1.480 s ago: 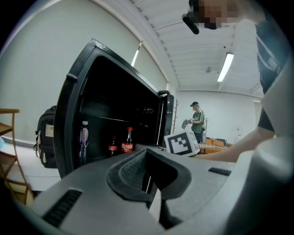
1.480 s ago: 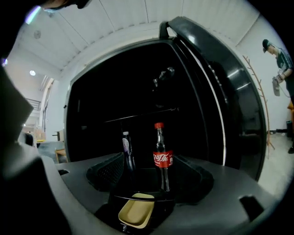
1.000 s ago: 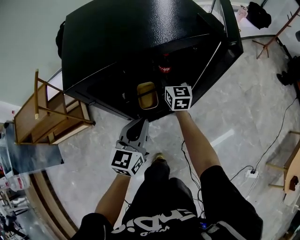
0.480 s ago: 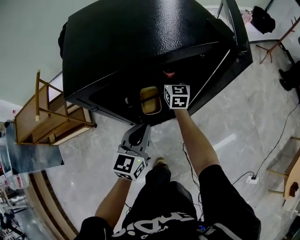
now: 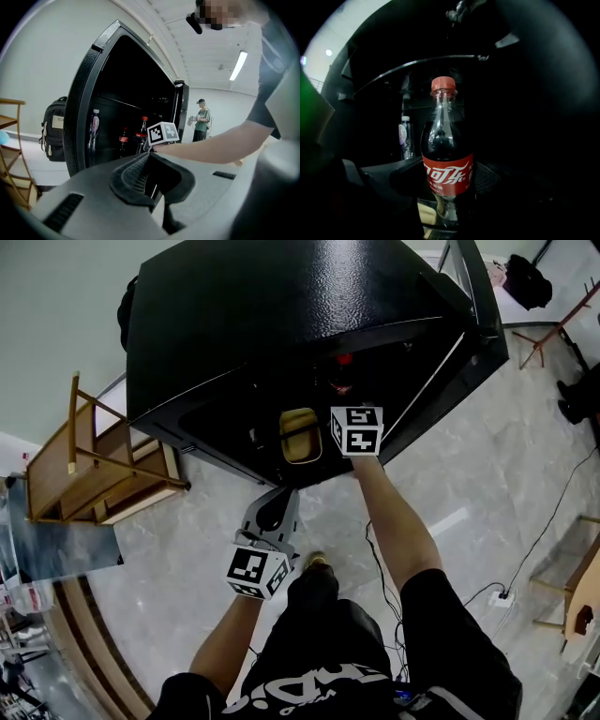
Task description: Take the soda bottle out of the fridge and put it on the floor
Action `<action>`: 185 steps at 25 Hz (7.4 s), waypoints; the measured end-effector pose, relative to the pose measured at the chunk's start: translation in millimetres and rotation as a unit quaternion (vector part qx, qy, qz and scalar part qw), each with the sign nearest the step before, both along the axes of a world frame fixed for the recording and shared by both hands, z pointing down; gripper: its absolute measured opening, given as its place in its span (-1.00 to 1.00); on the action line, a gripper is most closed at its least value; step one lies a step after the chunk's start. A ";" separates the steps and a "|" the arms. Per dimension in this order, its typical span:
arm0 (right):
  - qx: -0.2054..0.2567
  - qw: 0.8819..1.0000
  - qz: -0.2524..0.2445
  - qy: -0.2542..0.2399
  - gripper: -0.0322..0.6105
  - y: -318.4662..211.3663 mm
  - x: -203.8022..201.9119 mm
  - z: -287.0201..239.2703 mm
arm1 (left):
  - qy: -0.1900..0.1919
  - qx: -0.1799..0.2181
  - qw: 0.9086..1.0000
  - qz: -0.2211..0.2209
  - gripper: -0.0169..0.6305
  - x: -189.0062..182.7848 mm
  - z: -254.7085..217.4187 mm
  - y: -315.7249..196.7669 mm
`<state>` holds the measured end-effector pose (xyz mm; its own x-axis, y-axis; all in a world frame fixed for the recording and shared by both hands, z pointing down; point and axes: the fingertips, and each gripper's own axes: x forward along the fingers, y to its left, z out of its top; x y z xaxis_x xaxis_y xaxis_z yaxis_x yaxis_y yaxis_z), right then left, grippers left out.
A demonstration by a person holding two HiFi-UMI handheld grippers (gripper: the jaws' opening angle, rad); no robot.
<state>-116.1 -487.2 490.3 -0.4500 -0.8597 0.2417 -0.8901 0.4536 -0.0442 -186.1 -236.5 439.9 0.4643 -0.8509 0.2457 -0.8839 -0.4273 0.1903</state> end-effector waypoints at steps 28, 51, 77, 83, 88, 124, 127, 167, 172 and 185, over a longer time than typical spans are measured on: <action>0.027 0.999 -0.027 -0.010 0.08 179.6 132.1 -13.8 | 0.023 0.029 0.996 0.082 -0.93 118.9 33.0 78.5; 0.062 0.996 0.061 -0.018 0.08 231.4 281.5 213.9 | 0.007 0.085 0.972 0.219 -0.93 228.4 280.5 75.5; 0.025 0.993 0.115 -0.006 0.08 297.6 351.2 447.9 | 0.020 0.045 0.940 0.337 -0.93 287.0 470.7 137.4; 0.000 0.992 0.123 -0.008 0.08 303.4 356.2 522.1 | 0.025 0.020 0.934 0.355 -0.93 299.3 524.4 147.0; -0.016 0.991 0.133 -0.006 0.08 305.2 363.8 569.5 | 0.025 0.005 0.933 0.358 -0.93 301.4 558.6 146.3; -0.001 0.989 0.149 0.004 0.09 335.3 360.7 592.3 | 0.023 -0.019 0.936 0.351 -0.93 299.5 574.2 141.7; 0.006 0.988 0.152 0.003 0.09 334.0 363.8 558.7 | 0.024 -0.019 0.936 0.351 -0.93 300.3 549.6 136.5; 0.003 0.985 0.163 -0.055 -0.82 391.7 287.3 -208.7 | 0.029 -0.002 0.947 0.319 -0.93 261.2 -168.9 121.5; 0.004 0.991 0.122 -0.060 -0.83 395.0 273.3 -232.6 | 0.022 0.015 0.957 0.289 -0.93 246.0 -187.8 116.4; 0.031 0.990 0.129 -0.048 -0.82 425.5 290.1 -267.7 | 0.006 0.034 0.983 0.179 -0.93 172.6 -209.3 124.8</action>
<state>174.0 -61.7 222.6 -0.2327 -0.9606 0.1519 -0.9696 0.2169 -0.1136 -13.5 -111.7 230.6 0.7401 -0.6461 0.1864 -0.6717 -0.7234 0.1596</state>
